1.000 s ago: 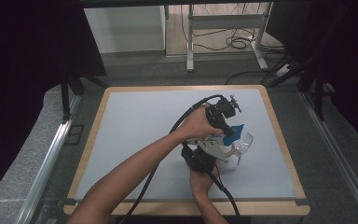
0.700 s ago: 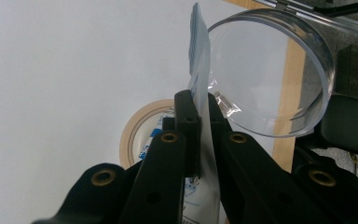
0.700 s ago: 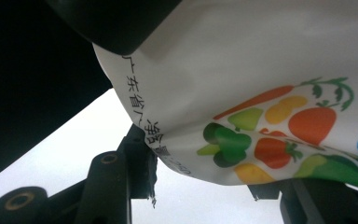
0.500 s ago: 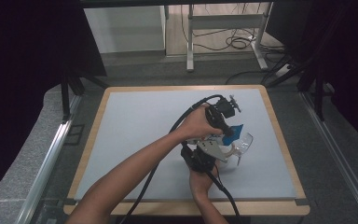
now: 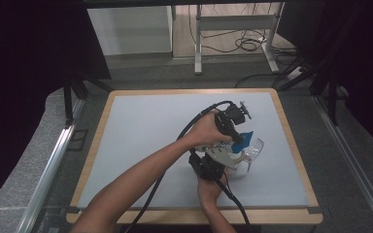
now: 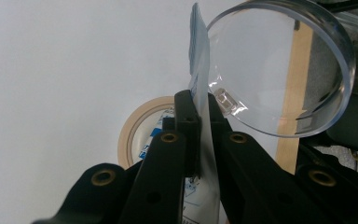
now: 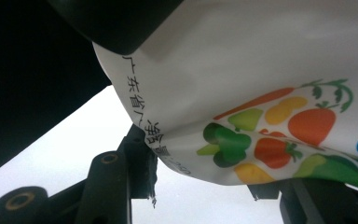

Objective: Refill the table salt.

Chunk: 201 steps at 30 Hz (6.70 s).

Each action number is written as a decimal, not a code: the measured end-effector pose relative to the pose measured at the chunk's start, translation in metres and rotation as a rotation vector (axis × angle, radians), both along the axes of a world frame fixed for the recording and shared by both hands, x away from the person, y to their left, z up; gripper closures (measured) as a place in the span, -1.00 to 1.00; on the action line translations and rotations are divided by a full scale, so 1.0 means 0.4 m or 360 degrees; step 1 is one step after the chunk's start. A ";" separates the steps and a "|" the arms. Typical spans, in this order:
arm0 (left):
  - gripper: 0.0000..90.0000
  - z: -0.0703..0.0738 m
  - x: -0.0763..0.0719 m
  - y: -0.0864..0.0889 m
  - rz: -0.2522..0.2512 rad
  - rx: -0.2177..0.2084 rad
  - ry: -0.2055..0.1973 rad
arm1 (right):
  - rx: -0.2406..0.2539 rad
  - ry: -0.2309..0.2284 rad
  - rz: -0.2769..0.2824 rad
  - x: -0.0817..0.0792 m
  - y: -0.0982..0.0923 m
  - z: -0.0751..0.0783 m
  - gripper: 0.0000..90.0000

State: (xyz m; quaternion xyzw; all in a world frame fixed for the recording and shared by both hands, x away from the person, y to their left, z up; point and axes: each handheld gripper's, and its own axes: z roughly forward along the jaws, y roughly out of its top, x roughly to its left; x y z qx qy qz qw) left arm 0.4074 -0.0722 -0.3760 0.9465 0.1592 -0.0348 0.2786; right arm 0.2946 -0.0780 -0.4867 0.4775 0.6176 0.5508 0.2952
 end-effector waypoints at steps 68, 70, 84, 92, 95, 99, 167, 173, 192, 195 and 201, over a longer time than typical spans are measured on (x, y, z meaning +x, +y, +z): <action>1.00 0.028 -0.001 0.032 0.0024 -0.0068 -0.0011 | -0.0086 0.0015 0.0050 0.013 0.016 -0.022 0.07; 1.00 0.029 -0.002 0.033 0.0021 -0.0068 -0.0007 | -0.0087 0.0020 0.0050 0.013 0.015 -0.023 0.07; 1.00 0.039 -0.011 0.047 0.0041 -0.0095 -0.0003 | -0.0180 0.0054 0.0069 0.024 0.008 -0.037 -0.01; 1.00 0.044 -0.017 0.057 0.0022 -0.0101 -0.0001 | -0.0209 0.0123 0.0088 0.041 0.002 -0.047 -0.09; 1.00 0.051 -0.021 0.062 0.0015 -0.0125 0.0008 | -0.0226 0.0148 0.0087 0.044 0.001 -0.054 -0.11; 1.00 0.059 -0.027 0.068 0.0011 -0.0160 0.0015 | -0.0229 0.0149 0.0074 0.046 0.000 -0.066 -0.12; 1.00 0.053 0.001 -0.009 -0.0036 0.0050 -0.0018 | 0.0131 0.0045 -0.0027 0.022 0.037 0.014 0.12; 1.00 0.052 0.002 -0.009 -0.0033 0.0045 -0.0018 | 0.0117 0.0043 -0.0026 0.022 0.037 0.013 0.12; 1.00 0.052 0.005 -0.004 -0.0024 0.0045 -0.0017 | 0.0111 0.0041 -0.0018 0.024 0.039 0.014 0.12; 1.00 0.050 0.006 -0.005 -0.0021 0.0049 -0.0015 | 0.0123 0.0049 -0.0021 0.025 0.040 0.016 0.12; 1.00 0.046 0.008 -0.009 -0.0023 0.0073 -0.0019 | 0.0154 0.0061 -0.0026 0.028 0.041 0.016 0.12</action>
